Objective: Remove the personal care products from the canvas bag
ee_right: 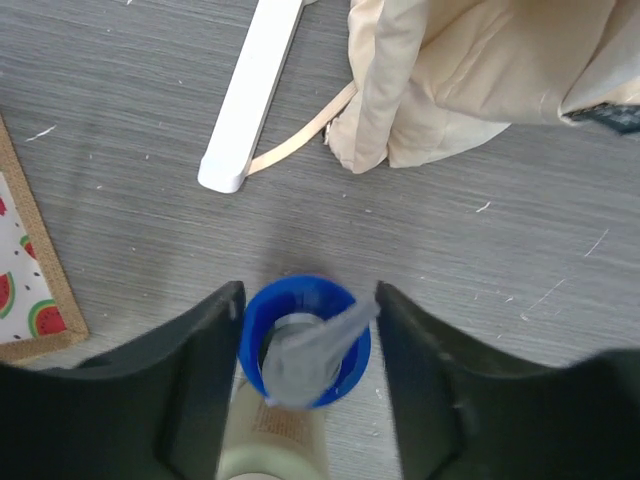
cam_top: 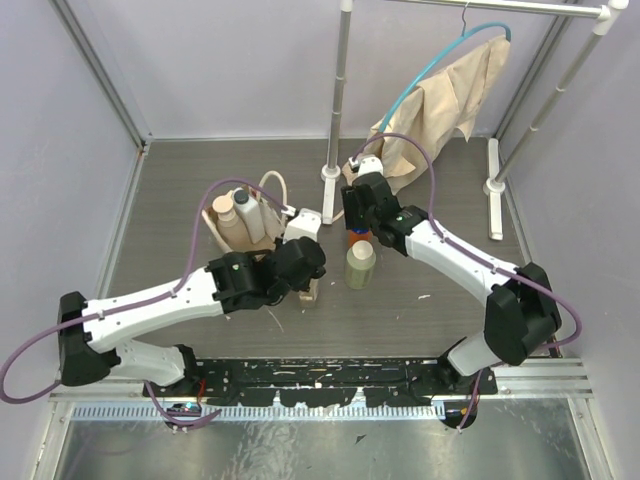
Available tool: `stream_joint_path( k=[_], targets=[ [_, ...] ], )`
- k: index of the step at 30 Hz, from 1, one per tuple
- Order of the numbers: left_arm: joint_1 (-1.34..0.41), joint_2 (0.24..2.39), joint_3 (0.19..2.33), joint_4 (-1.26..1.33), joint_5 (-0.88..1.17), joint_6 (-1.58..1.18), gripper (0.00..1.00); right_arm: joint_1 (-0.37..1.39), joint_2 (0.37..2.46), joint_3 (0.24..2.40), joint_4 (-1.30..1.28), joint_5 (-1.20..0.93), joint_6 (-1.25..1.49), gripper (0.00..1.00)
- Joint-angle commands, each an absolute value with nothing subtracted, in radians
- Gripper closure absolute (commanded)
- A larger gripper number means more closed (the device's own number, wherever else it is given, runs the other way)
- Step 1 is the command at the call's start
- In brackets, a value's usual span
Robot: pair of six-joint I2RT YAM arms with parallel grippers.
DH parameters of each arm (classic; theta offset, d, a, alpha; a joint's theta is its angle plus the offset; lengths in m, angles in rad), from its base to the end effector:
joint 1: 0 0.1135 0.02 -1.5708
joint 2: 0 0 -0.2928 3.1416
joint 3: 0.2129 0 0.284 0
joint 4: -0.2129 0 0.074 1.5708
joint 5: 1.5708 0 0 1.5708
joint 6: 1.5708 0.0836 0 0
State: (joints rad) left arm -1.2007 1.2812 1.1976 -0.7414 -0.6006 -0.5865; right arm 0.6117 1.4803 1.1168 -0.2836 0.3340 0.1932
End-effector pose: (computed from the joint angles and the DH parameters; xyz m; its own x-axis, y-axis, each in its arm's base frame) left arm 0.1580 -0.2766 0.3257 -0.5702 0.2074 -0.7949 0.3780 0.9253 -0.0298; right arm 0.3402 0.2052 0.2703 -0.5474 -0.1624 -0.8209 -0.2275 0.9729 -0.0408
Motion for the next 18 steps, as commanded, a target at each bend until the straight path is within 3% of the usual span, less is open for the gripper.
stream_joint_path(
  k=[1, 3, 5, 18],
  targets=[
    [-1.204, 1.330, 1.221, -0.486, -0.677, -0.511, 1.00, 0.601, 1.486, 1.185, -0.286, 0.338, 0.219, 0.29],
    [-1.204, 1.366, 1.217, -0.441, -0.709, -0.489, 1.00, 0.600, 1.502, 1.210, -0.319, 0.319, 0.229, 0.18],
    [-1.204, 1.396, 1.220, -0.413, -0.722, -0.477, 1.00, 0.600, 1.498, 1.216, -0.326, 0.302, 0.236, 0.13],
    [-1.204, 1.496, 1.223, -0.321, -0.772, -0.458, 1.00, 0.600, 1.367, 1.240, -0.395, 0.347, 0.252, 0.12]
  ],
)
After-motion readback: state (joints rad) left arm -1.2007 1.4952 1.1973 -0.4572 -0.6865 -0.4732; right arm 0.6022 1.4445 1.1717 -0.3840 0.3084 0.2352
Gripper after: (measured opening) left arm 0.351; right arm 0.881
